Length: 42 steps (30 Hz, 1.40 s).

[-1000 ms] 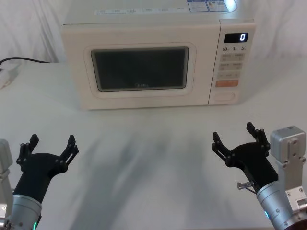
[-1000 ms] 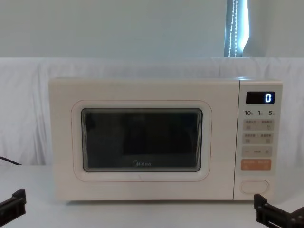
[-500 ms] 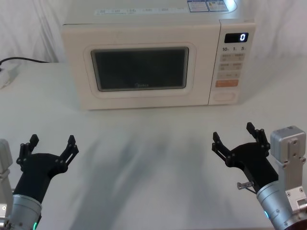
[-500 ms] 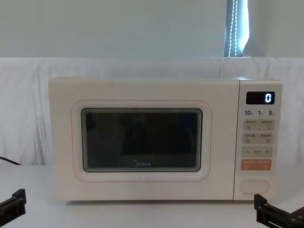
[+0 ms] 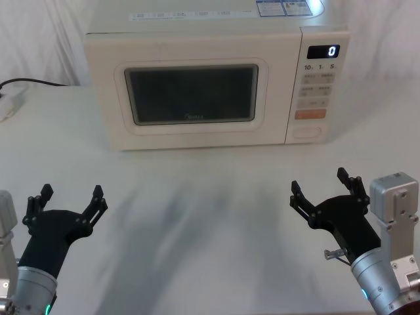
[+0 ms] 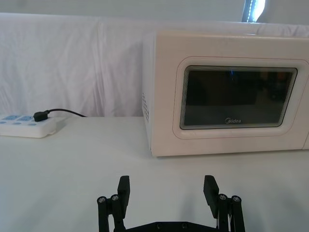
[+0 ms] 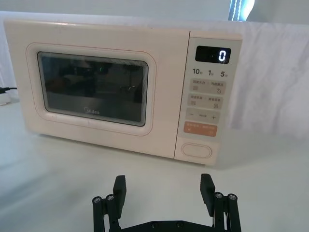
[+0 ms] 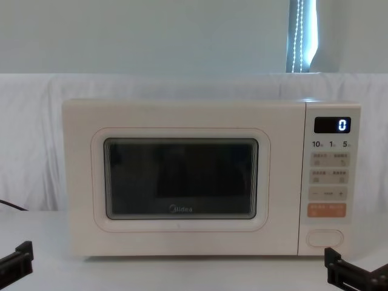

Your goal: Press the button to open the microwave door with one hand; close the microwave door with the other hand.

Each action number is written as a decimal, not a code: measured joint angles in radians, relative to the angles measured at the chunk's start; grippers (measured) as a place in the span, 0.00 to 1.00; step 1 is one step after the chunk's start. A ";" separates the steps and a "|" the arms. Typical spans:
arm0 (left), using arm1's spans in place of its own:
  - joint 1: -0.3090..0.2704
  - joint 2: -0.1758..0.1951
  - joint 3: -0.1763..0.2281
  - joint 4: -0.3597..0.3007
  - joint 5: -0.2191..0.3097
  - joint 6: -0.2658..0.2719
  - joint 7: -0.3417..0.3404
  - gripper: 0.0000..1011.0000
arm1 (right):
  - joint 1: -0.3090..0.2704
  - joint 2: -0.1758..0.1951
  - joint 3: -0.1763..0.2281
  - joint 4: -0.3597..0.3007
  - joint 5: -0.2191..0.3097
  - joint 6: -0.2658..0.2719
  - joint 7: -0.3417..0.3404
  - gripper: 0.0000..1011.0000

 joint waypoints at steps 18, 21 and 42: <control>0.000 0.000 0.000 0.000 0.000 0.000 0.000 0.99 | 0.000 0.000 0.000 0.000 0.000 0.000 0.000 0.58; 0.000 0.000 0.000 0.000 0.000 0.000 0.000 0.99 | 0.000 0.000 0.000 0.000 0.000 0.000 0.000 0.49; 0.000 0.000 0.000 0.000 0.000 0.000 0.000 0.99 | 0.000 0.000 0.000 0.000 0.000 0.000 0.000 0.00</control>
